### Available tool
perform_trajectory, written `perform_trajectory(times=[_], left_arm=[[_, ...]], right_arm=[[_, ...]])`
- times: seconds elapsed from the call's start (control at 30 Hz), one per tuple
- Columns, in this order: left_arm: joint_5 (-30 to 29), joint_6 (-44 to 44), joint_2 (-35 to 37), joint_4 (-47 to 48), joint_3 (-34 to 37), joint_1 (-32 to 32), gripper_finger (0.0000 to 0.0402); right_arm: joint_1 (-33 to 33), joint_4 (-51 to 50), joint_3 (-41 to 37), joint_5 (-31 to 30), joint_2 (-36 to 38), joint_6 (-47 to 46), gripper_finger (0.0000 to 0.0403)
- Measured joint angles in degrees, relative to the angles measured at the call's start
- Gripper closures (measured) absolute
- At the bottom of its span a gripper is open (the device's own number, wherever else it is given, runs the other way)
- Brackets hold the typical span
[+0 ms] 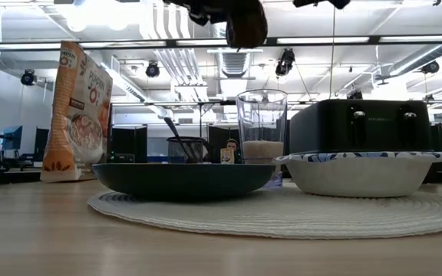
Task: Arrange a breakfast setting
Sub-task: Put the red apple from the black bin on the dark blue plate on the white placemat
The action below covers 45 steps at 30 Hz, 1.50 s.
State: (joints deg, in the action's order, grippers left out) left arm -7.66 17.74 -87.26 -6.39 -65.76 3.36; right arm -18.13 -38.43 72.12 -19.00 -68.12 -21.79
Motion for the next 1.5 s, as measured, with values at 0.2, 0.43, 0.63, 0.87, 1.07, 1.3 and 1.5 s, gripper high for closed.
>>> perform_trajectory(times=[0.2,0.43,0.63,0.87,1.07,1.3,1.5], left_arm=[[0.28,-2.02,0.19,7.27,-0.02,0.12,0.019],[-4.71,-6.35,0.44,20.06,-0.04,0.04,0.0191],[-6.43,-7.34,0.46,22.8,1.25,-1.05,0.0191],[-6.81,-10.8,0.44,13.55,7.34,-4.52,0.0191],[-5.89,-13.73,0.42,1.87,14.38,-6.99,0.0192],[-4.99,-17.79,0.37,-12.71,22.9,-8.16,0.0192],[-6.18,-21.39,0.29,-20.54,27.61,-8.14,0.0192]], right_arm=[[0.0,-5.09,-0.09,0.1,3.21,-5.42,0.0131],[0.0,-8.61,-0.13,-0.03,6.96,-8.03,0.0131],[0.0,-9.92,-0.15,-0.05,8.96,-8.19,0.0135],[0.0,-11.14,-0.28,-0.15,8.94,-8.16,0.0138],[0.0,-11.2,-0.31,-0.31,7.84,-8.12,0.0138],[0.01,-11.45,-0.33,-0.31,7.02,-8.08,0.0138],[0.02,-11.51,-0.35,-0.46,6.93,-8.05,0.0138]])
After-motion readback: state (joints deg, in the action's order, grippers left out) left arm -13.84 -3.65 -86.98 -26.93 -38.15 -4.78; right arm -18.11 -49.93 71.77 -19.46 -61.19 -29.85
